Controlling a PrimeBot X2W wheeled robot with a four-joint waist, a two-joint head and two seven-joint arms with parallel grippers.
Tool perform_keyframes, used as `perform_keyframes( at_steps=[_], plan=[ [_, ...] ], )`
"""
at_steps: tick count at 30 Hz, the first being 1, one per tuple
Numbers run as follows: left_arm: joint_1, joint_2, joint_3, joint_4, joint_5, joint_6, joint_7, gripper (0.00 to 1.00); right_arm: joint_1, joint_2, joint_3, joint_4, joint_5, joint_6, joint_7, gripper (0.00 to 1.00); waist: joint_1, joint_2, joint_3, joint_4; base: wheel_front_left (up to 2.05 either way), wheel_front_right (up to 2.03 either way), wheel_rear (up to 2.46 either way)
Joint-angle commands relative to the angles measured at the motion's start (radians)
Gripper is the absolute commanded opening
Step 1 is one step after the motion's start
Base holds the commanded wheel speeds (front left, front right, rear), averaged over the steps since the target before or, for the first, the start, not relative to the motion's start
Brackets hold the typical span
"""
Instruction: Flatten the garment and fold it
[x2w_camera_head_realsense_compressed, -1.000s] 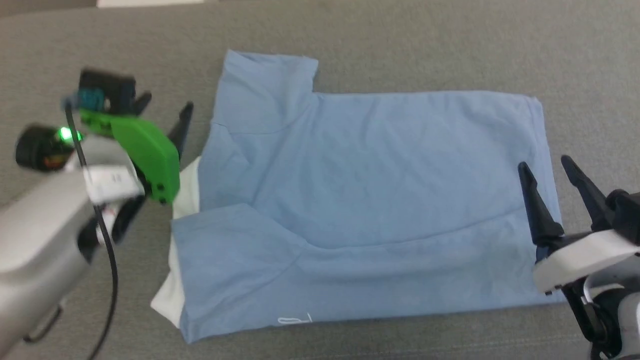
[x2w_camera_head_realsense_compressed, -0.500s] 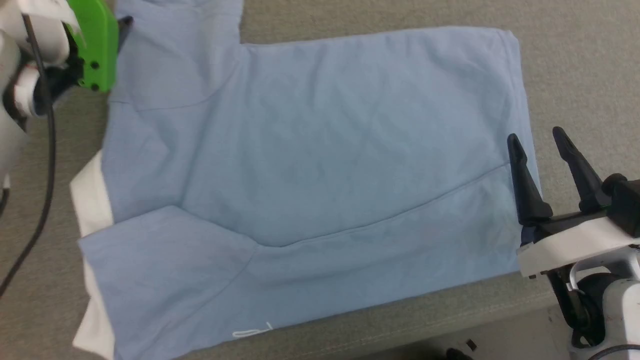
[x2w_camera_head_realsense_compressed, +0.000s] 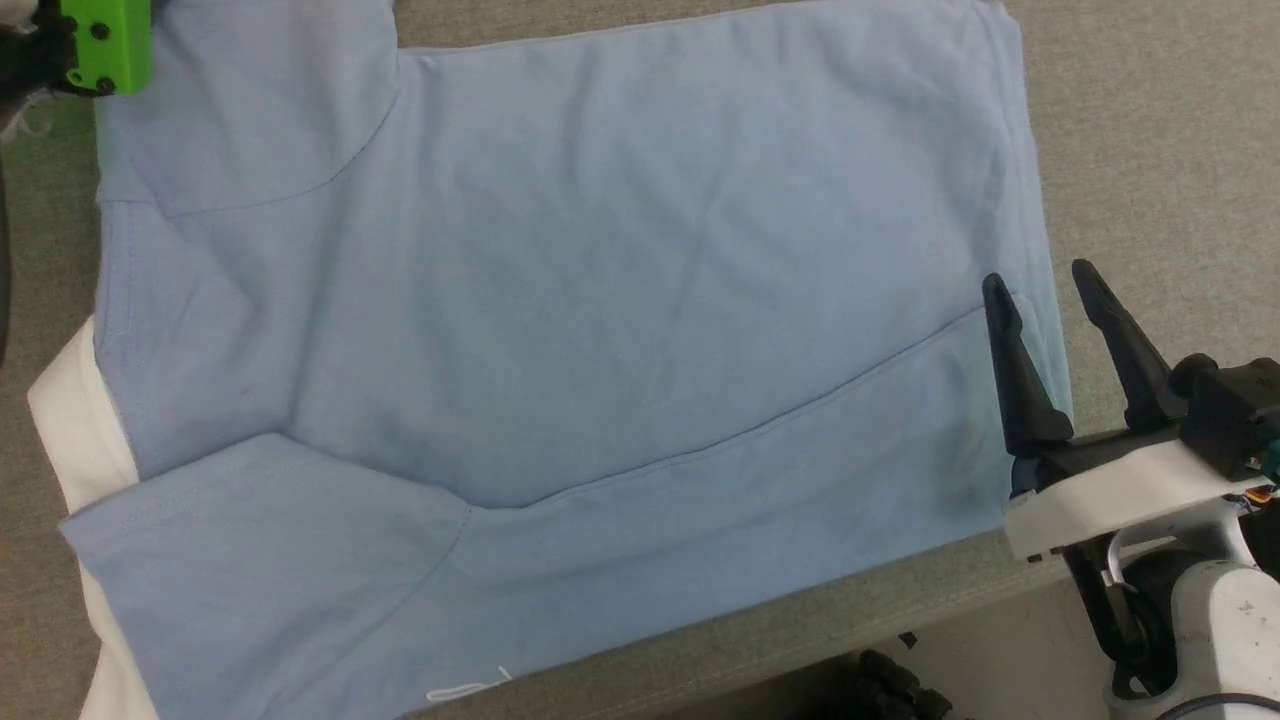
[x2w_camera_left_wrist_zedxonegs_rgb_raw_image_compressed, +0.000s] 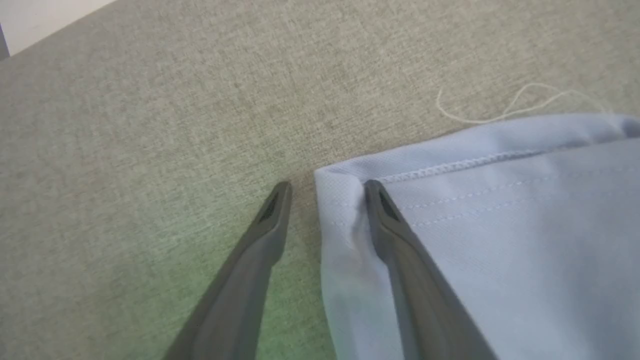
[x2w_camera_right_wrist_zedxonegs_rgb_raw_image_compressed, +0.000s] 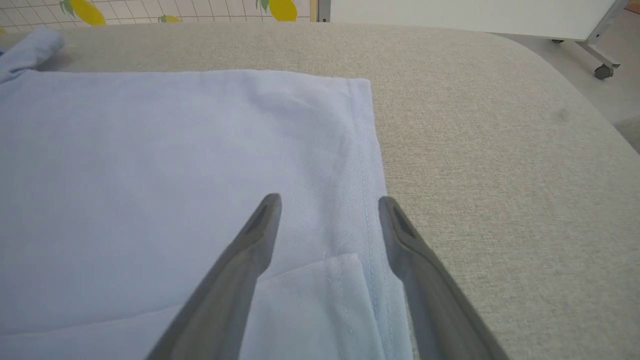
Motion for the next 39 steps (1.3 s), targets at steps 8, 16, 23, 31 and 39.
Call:
perform_keyframes(
  at_steps=[8,16,23,31,39],
  plan=[
    [0.055,-0.056,-0.008,-0.010,0.043,0.006,-0.166,0.00,-0.030,-0.050,-0.039,-0.012,-0.007,-0.002,0.031,1.00,-0.0001,-0.0001,-0.051,0.050,0.00,0.00,0.00],
    [0.073,-0.107,0.003,-0.057,0.074,-0.011,-0.330,0.00,-0.097,-0.228,-0.053,-0.019,0.075,-0.002,0.238,1.00,-0.0001,-0.0001,-0.104,0.128,0.00,0.00,0.00],
    [0.098,-0.111,0.001,-0.207,0.091,0.000,-0.387,0.00,-0.293,-0.470,0.004,0.069,0.231,-0.002,0.529,1.00,-0.0001,-0.0001,-0.088,0.201,0.00,0.00,0.00],
    [0.123,-0.093,-0.002,-0.415,0.106,0.062,-0.385,0.00,-0.535,-0.668,0.183,0.242,0.316,-0.002,0.700,1.00,-0.0001,-0.0001,-0.036,0.278,0.00,0.00,0.00],
    [0.128,-0.092,-0.007,-0.520,0.121,0.103,-0.378,0.00,-0.685,-0.748,0.404,0.366,0.337,-0.002,0.736,1.00,-0.0001,-0.0001,0.002,0.321,0.00,0.00,0.00]
  ],
)
